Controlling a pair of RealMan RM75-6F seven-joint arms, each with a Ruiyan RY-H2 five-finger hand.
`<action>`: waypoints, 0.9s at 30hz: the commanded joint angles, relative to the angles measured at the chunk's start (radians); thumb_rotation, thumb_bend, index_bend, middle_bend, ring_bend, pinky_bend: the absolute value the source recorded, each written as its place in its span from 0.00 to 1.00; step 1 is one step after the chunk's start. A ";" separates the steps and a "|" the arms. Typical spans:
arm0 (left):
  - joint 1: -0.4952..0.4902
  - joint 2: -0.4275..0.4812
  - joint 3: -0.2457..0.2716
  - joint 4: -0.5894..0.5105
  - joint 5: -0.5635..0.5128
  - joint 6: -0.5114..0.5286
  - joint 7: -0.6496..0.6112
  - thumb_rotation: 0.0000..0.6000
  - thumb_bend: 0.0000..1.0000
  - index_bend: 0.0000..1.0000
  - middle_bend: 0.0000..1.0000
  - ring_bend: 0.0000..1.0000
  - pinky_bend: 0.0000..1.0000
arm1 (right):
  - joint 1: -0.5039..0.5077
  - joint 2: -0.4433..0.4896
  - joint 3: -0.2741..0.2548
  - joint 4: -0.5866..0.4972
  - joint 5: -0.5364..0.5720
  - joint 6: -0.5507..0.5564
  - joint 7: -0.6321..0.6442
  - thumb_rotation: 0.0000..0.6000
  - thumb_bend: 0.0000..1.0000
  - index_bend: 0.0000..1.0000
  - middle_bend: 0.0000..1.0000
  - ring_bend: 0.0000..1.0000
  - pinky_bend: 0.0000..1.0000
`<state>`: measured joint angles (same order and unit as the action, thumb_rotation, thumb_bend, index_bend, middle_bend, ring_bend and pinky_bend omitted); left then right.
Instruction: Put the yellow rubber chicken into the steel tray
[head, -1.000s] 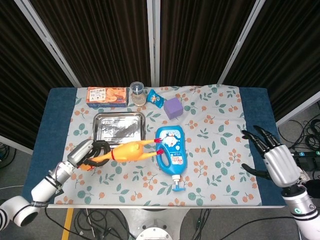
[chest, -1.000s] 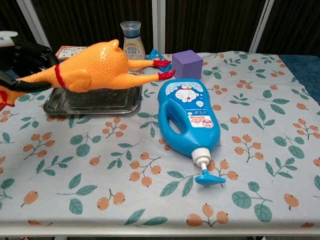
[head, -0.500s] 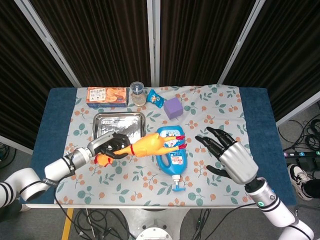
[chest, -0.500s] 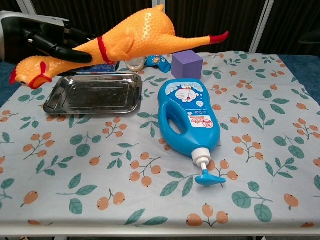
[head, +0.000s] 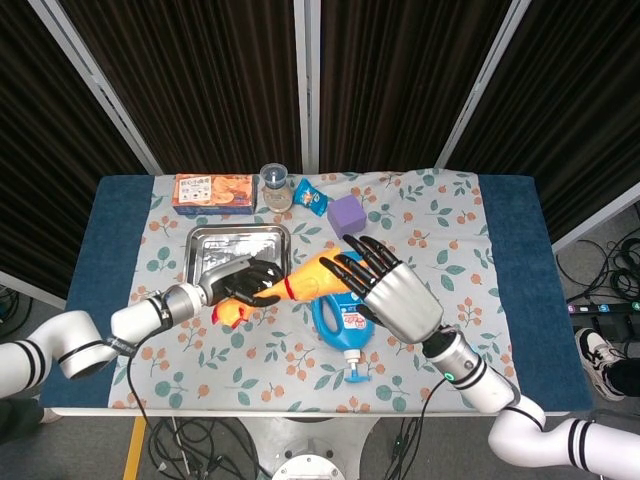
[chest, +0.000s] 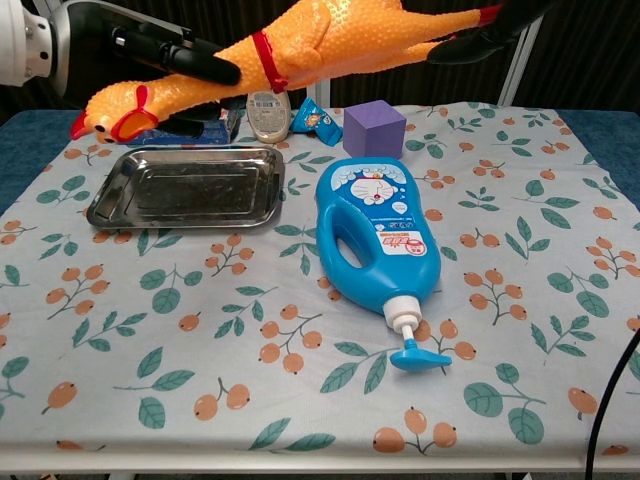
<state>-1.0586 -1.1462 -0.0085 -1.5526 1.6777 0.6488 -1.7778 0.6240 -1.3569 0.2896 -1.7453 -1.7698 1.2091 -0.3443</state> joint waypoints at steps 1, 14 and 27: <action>-0.030 0.006 0.034 0.001 0.045 0.018 -0.054 1.00 0.76 0.77 0.87 0.81 0.93 | 0.028 -0.019 0.010 0.012 0.021 -0.025 -0.021 1.00 0.00 0.11 0.26 0.09 0.21; -0.104 0.010 0.145 0.046 0.132 0.110 -0.224 1.00 0.76 0.77 0.87 0.81 0.93 | 0.071 -0.036 -0.026 0.016 0.083 -0.075 -0.051 1.00 0.00 0.12 0.26 0.09 0.21; -0.140 0.004 0.202 0.054 0.132 0.157 -0.251 1.00 0.77 0.77 0.87 0.81 0.93 | 0.116 -0.082 -0.019 0.056 0.109 -0.068 -0.091 1.00 0.16 0.33 0.36 0.23 0.33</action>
<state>-1.1964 -1.1417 0.1912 -1.4996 1.8098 0.8047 -2.0273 0.7375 -1.4360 0.2707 -1.6904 -1.6622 1.1421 -0.4337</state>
